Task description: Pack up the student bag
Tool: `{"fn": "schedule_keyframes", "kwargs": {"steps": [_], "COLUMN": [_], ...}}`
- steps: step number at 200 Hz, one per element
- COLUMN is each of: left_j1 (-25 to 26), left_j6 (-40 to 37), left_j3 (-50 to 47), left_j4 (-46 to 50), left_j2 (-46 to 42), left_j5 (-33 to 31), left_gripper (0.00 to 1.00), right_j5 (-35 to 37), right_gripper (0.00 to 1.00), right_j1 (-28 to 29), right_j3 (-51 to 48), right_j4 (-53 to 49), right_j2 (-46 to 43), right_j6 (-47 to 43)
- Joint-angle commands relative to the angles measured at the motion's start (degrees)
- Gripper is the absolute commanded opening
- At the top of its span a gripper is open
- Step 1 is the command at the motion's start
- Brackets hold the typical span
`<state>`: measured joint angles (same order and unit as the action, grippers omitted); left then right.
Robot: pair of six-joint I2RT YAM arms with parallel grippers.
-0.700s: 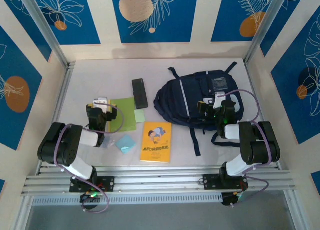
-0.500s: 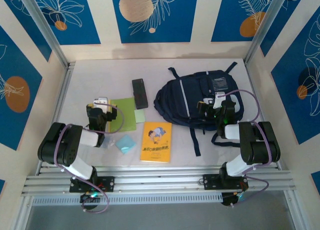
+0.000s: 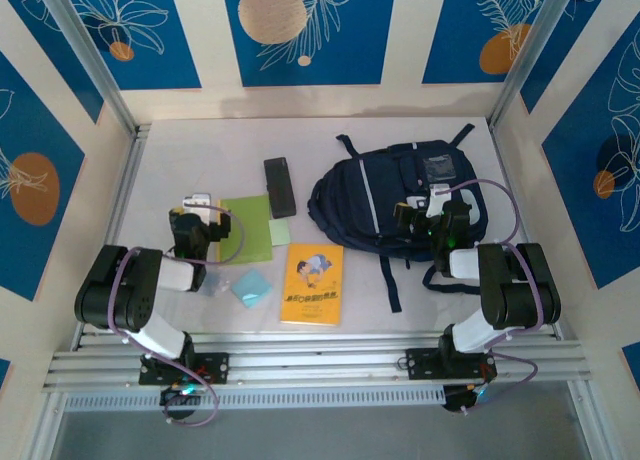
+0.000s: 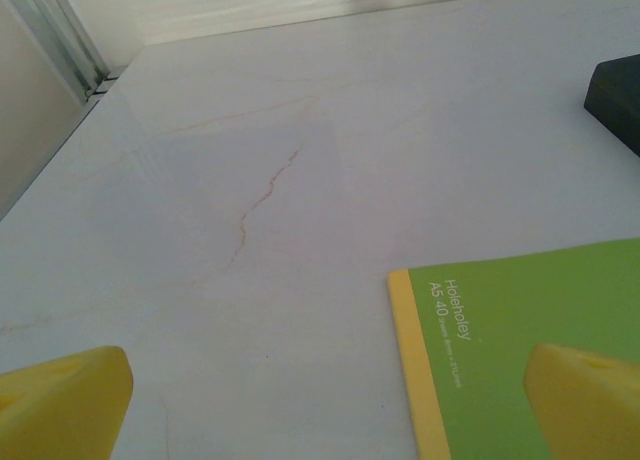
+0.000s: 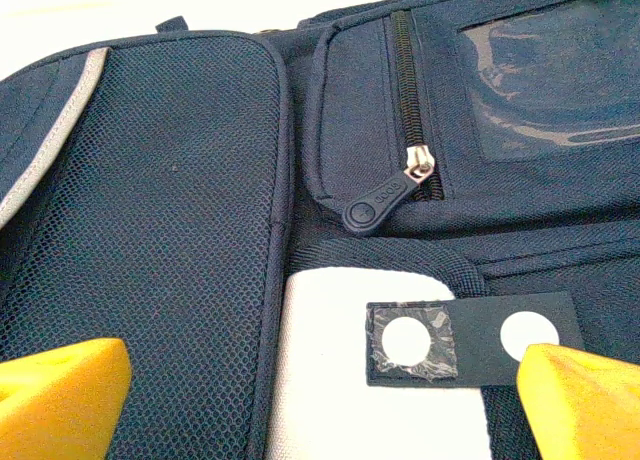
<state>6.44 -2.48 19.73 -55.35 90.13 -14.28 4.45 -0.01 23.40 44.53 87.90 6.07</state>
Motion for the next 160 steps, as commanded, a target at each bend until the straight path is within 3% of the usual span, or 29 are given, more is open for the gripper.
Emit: {"fn": "schedule_keyframes", "kwargs": {"steps": [1,120,142,160], "left_j1": [-0.64,-0.43,0.66,0.93], "left_j6": [0.81,0.44,-0.80,-1.28], "left_j3": [1.10,0.84,2.36,6.26], "left_j4": [0.07,-0.27,6.77,17.12], "left_j2": [-0.48,-0.85,-5.65,-9.82], "left_j5": [1.68,1.19,0.57,0.69], "left_gripper": [1.00,1.00,1.00,1.00], "right_j5": [-0.66,-0.38,4.30,6.86], "right_gripper": [0.99,0.99,0.99,0.99], "right_j1": [-0.34,-0.19,0.51,0.89], "right_j3": [0.75,0.61,2.02,6.91], "right_j4": [1.00,1.34,-2.65,-14.90], "right_j2": [-0.71,-0.87,-2.61,-5.71], "right_j6": [-0.26,-0.35,0.64,1.73]}}
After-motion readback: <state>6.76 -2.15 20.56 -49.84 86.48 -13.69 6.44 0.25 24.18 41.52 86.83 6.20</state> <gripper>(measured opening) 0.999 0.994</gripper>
